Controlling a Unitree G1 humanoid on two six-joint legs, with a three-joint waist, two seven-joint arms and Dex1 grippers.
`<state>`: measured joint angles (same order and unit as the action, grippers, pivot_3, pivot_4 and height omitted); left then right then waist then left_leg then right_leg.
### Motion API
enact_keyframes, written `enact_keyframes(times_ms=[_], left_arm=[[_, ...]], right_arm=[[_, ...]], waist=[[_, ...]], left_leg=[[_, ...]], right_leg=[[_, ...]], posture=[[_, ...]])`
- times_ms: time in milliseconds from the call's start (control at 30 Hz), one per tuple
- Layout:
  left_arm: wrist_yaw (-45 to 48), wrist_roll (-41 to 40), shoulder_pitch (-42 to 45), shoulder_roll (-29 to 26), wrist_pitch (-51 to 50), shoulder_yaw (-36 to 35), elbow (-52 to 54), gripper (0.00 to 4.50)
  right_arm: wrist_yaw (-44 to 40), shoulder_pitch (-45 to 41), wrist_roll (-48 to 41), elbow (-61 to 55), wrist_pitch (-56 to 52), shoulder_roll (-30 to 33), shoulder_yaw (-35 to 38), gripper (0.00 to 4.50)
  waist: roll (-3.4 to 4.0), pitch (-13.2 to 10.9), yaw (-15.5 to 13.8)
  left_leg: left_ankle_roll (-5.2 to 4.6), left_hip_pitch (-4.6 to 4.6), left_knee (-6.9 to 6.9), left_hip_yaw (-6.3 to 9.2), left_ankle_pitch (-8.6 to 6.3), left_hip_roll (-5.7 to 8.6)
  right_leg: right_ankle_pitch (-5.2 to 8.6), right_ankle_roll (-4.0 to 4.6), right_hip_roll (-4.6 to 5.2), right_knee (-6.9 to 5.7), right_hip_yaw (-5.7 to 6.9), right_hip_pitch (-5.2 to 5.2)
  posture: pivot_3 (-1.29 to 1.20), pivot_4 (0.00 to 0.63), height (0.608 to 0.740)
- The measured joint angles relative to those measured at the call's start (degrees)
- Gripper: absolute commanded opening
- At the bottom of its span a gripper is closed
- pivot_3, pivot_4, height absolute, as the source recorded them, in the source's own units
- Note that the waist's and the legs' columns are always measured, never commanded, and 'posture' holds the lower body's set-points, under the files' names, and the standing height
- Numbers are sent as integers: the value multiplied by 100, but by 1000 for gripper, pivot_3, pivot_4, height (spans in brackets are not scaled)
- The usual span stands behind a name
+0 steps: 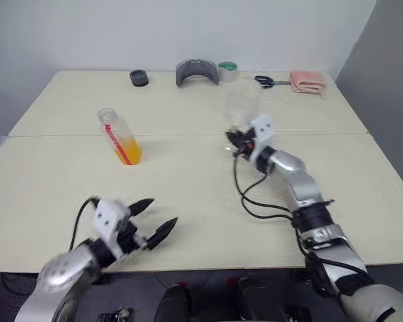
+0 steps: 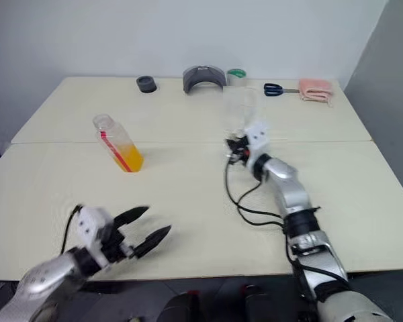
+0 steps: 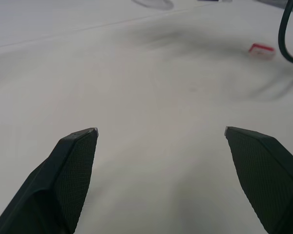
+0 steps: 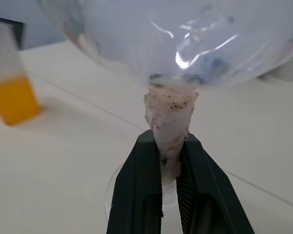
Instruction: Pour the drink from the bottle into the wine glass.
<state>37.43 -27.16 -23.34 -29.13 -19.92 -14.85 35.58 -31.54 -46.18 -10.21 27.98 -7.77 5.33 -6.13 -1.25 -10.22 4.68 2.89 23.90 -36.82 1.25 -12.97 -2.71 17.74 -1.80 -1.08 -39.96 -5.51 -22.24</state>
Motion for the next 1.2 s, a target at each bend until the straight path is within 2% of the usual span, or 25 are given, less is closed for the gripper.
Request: enact_keyframes(times_ms=[167, 367, 533, 800, 933, 967, 1033, 1200], left_arm=[[-440, 259, -542, 490, 495, -185, 318, 4500], [-731, 408, -757, 661, 682, -229, 369, 4500], [-785, 500, -821, 745, 923, -168, 419, 4500], [-677, 606, -834, 804, 1278, -20, 144, 4500], [-696, 606, -609, 797, 1301, -8, -168, 4500], [-706, 608, -474, 794, 1301, -11, -255, 4500], [-782, 625, -177, 789, 1308, -42, -419, 4500], [-1125, 770, 257, 826, 1156, -29, -631, 4500]], right_arm=[[-353, -251, 297, 1338, 564, -577, -432, 113], [-440, -649, 703, 2753, 1372, -642, -486, 113], [-439, -842, 796, 3255, 1762, -769, -404, 113], [-491, -810, 855, 3409, 1826, -823, -282, 2810], [-696, -334, 843, 2901, 1777, -600, -196, 4278], [-768, -126, 828, 2608, 1670, -461, -192, 4492], [-983, 426, 695, 1694, 1354, -133, -189, 4492], [-1427, 1932, 128, -1731, -302, 1059, -89, 4492]], waist=[[-9, 3, -136], [-14, -6, -115], [-14, -5, -36], [-13, -6, 0], [-1, -13, -13], [0, -14, -19], [0, -14, -52], [-1, -14, -86]], left_leg=[[0, -1, -7, -28, 0, 14], [0, -4, -6, -42, 0, 14], [0, -6, -1, -38, 0, 10], [0, -5, -1, -36, -1, 11], [0, -4, 4, -32, 0, 11], [0, -2, 5, -33, 0, 11], [1, 1, 4, -30, -1, 11], [2, 4, 4, -15, -3, 12]], right_leg=[[-4, -9, 24, 11, 2, 12], [-3, -7, 7, 8, -2, 1], [0, -1, -5, 3, -2, -1], [0, -1, -7, 2, -2, -2], [1, -1, -1, 2, 0, -1], [1, -2, 1, 3, 0, -2], [1, -2, 7, 2, 2, -1], [2, -7, 15, 6, -8, -1]], posture=[[0, 150, 740], [0, 150, 740], [0, 150, 740], [0, 150, 740], [0, 150, 740], [0, 150, 740], [0, 150, 740], [0, 150, 740]])
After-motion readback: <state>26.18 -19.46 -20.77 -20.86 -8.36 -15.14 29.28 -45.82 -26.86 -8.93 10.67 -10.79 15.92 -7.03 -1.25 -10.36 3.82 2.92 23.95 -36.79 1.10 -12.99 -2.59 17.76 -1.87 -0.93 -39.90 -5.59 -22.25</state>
